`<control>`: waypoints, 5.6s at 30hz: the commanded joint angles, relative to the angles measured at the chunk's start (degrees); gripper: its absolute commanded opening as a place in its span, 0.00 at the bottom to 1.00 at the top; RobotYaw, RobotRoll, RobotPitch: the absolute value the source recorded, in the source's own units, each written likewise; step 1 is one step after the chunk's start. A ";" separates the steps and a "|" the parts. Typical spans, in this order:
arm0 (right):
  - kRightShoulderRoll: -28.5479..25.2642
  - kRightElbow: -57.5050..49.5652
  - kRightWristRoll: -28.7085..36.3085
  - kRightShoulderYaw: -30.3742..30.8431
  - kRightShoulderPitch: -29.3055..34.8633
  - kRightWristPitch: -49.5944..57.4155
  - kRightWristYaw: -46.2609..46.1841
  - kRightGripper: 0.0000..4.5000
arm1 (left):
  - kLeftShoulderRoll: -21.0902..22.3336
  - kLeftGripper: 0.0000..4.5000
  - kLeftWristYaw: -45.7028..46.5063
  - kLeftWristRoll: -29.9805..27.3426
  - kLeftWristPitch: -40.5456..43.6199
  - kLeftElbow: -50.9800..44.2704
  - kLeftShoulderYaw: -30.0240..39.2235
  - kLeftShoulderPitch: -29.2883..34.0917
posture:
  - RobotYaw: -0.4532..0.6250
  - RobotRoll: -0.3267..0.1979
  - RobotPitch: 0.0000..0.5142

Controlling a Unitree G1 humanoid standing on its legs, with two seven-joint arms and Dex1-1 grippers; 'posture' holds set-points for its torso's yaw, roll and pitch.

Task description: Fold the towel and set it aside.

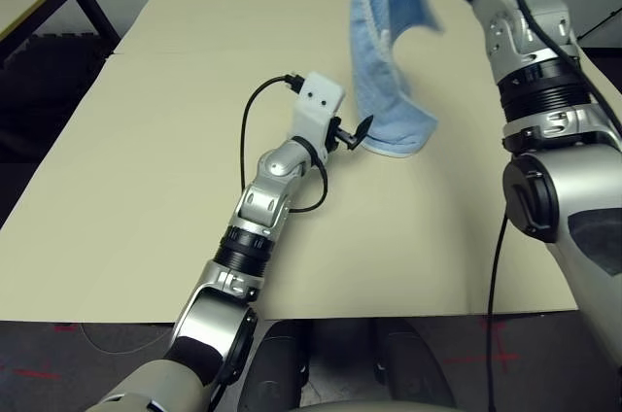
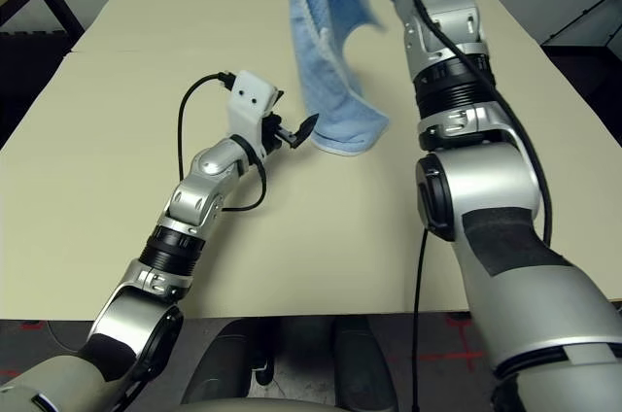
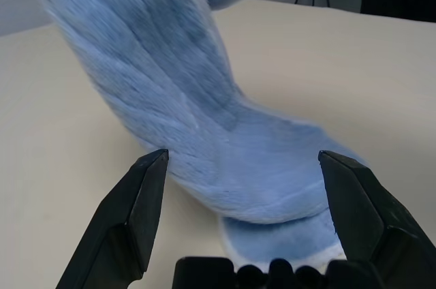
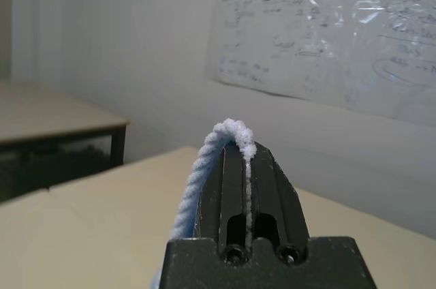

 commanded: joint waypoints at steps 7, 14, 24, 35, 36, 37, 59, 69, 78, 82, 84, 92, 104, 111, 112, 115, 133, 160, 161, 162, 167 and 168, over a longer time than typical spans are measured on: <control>3.20 0.59 8.57 -10.21 -8.06 6.94 -14.80 0.01 | -0.53 1.00 0.63 1.98 1.43 -0.28 -1.37 0.35 | 0.49 0.62 0.36; 3.53 -0.52 7.69 -8.22 -6.79 7.22 -14.33 0.01 | -3.27 1.00 0.93 0.49 2.56 -1.09 -0.62 -0.34 | 0.49 0.62 0.37; 4.10 -4.48 7.80 -6.26 -3.65 8.53 -13.78 0.01 | -8.24 1.00 2.33 -5.63 9.38 0.46 2.55 -5.20 | 0.49 0.62 0.40; 3.41 -9.12 8.39 -6.78 -3.65 10.18 -14.41 0.01 | -5.71 1.00 7.20 -1.83 13.87 5.00 3.05 -5.54 | 0.46 0.62 0.38; 3.39 -9.41 8.46 -6.80 -3.68 10.33 -14.45 0.01 | -5.59 1.00 7.48 -1.60 13.99 5.31 3.03 -5.53 | 0.46 0.62 0.38; 3.36 -9.73 8.52 -6.80 -3.67 10.47 -14.47 0.01 | -5.55 1.00 7.95 -1.41 14.05 5.65 3.09 -5.58 | 0.46 0.62 0.38; 2.60 -14.66 8.39 -6.11 0.03 13.46 -15.21 0.00 | -11.93 0.83 13.72 -10.92 12.20 13.41 14.53 -14.71 | 0.45 0.62 0.38; 0.74 -11.28 8.00 -6.82 -1.38 10.85 -14.79 0.00 | -4.71 0.83 4.32 -17.61 24.79 1.01 12.01 -6.77 | 0.46 0.62 0.39; 0.64 -12.23 8.87 -7.07 -1.42 10.69 -14.73 0.00 | -2.20 0.88 10.01 -10.36 17.92 9.43 11.06 -9.51 | 0.45 0.62 0.38; 0.76 -12.44 8.88 -7.00 -1.30 10.81 -14.65 0.00 | -2.85 1.00 8.98 -9.65 15.30 11.01 10.32 -9.92 | 0.45 0.62 0.38; 0.74 -12.43 8.83 -6.94 -1.25 10.83 -14.56 0.00 | -3.15 1.00 8.67 -9.63 14.90 11.07 10.17 -9.97 | 0.45 0.62 0.38; 0.72 -12.16 8.50 -6.70 -0.95 10.67 -14.17 0.00 | -4.42 1.00 7.98 -11.36 16.38 9.14 11.35 -10.75 | 0.46 0.62 0.38; 0.83 -12.01 8.45 -6.76 -1.13 10.44 -14.11 0.00 | -7.07 0.96 6.28 -12.79 17.82 8.41 10.56 -11.30 | 0.45 0.62 0.38; 0.85 -12.73 8.51 -6.74 -0.97 10.79 -14.34 0.00 | -7.32 0.47 7.78 -11.48 15.31 13.84 11.23 -12.97 | 0.45 0.62 0.38; 0.83 -12.79 8.50 -6.73 -0.96 10.81 -14.37 0.00 | -7.17 0.40 8.07 -11.30 15.02 14.46 11.37 -13.15 | 0.45 0.62 0.38; 0.58 -12.73 8.44 -6.79 -0.97 10.74 -14.29 0.00 | -6.66 0.16 8.89 -10.75 14.20 15.83 11.75 -13.47 | 0.44 0.62 0.38; -4.94 -10.40 6.55 -6.92 -0.40 9.48 -12.83 0.00 | 13.74 0.01 -15.32 -16.40 24.51 4.40 9.72 -7.45 | 0.46 0.62 0.39; -18.66 -19.16 10.96 -0.44 6.37 17.79 21.66 0.00 | 13.92 0.96 -0.86 1.42 -1.78 24.93 6.96 -10.43 | 0.48 0.62 0.39; -18.52 -18.98 10.90 -0.52 6.36 17.59 21.75 0.00 | 14.09 0.99 -0.56 1.56 -1.95 23.19 6.93 -10.15 | 0.48 0.62 0.39; -18.26 -18.75 11.04 -0.78 6.20 17.35 21.77 0.00 | 14.35 0.99 -0.23 1.61 -1.58 20.45 7.05 -9.63 | 0.48 0.62 0.39; -15.44 -16.41 13.08 -3.86 3.98 14.59 20.24 0.00 | 15.07 0.99 0.99 1.21 3.41 4.25 8.10 -5.41 | 0.48 0.62 0.39; -14.77 -15.65 13.30 -4.56 3.33 13.83 19.34 0.00 | 15.10 0.99 1.09 1.11 4.74 1.34 8.17 -4.49 | 0.49 0.62 0.40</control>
